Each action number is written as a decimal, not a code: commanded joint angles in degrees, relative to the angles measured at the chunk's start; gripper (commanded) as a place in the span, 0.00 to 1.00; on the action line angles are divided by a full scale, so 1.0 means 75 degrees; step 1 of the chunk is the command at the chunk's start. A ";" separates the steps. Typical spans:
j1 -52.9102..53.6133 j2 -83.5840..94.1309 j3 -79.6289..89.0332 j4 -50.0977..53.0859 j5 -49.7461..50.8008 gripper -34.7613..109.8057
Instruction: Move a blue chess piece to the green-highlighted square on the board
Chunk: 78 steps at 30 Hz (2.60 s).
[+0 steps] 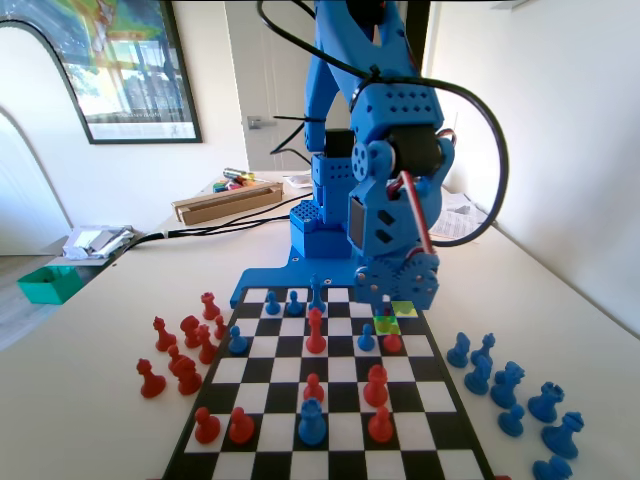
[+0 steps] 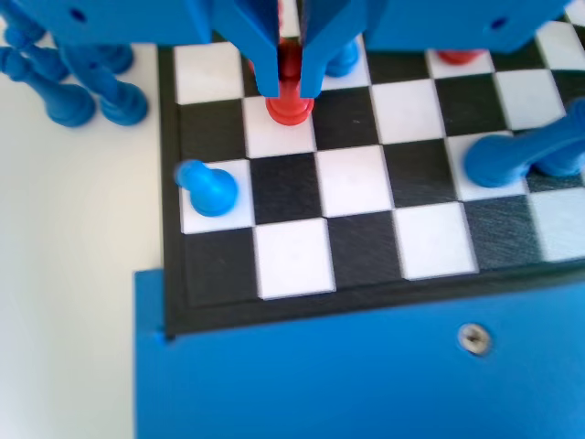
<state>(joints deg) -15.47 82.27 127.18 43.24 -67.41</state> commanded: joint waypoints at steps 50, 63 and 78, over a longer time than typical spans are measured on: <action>0.8883 0.0926 -0.2402 0.3117 -0.3246 0.25; 0.9176 -0.0738 -0.2695 0.1195 -0.3258 0.25; 0.8930 -0.1254 -0.0996 -0.1043 -0.3750 0.25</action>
<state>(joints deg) 51.06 70.93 118.83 36.56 -94.39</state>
